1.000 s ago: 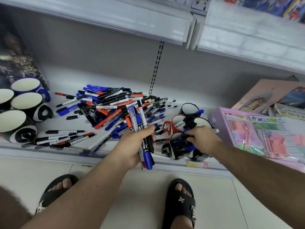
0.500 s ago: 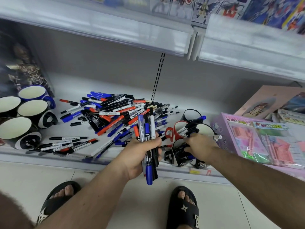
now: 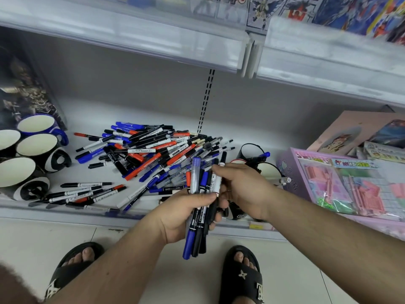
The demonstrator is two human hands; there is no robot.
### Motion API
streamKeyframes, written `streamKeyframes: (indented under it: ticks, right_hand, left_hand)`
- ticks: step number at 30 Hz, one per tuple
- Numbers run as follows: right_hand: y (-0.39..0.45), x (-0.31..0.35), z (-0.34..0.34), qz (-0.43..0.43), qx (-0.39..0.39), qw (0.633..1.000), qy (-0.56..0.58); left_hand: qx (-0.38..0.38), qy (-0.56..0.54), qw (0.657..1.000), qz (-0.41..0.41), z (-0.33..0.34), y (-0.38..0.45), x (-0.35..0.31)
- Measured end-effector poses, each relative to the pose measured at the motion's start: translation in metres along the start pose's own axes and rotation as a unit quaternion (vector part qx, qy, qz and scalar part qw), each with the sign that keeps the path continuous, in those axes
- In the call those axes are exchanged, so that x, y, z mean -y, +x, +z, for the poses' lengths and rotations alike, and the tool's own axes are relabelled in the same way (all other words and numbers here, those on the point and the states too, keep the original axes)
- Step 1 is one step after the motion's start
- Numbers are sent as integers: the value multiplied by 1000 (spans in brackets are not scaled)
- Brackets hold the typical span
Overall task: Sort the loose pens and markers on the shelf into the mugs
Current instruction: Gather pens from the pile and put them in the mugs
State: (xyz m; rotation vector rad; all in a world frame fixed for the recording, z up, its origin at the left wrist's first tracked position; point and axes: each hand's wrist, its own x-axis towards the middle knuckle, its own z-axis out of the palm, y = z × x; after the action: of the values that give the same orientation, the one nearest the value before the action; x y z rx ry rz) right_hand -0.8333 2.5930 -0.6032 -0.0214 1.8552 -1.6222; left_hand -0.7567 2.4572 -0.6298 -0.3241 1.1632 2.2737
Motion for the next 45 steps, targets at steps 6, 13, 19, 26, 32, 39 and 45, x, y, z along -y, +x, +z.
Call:
streamKeyframes:
  ticks: [6, 13, 19, 26, 32, 39, 45]
  right_hand:
    - [7, 0, -10, 31, -138, 988, 67]
    - [-3, 17, -30, 69, -78, 993, 53]
    - [-10, 8, -19, 131, 77, 981, -117]
    - [-9, 0, -16, 161, 136, 959, -188]
    - [-9, 4, -22, 179, 168, 949, -199]
    - [-9, 10, -24, 200, 186, 932, -240]
    - [-3, 17, -55, 175, 46, 974, -135]
  left_hand:
    - [-106, -87, 991, -2, -8, 12, 3]
    - [-189, -80, 978, 39, -19, 20, 4]
    - [-164, -5, 985, 44, -11, 15, -7]
    - [-204, 85, 971, 88, -2, 15, 4]
    - [-237, 62, 964, 101, -3, 16, 3]
    - [-241, 82, 958, 133, -3, 20, 8]
    - [-386, 18, 900, 203, -24, 28, 1]
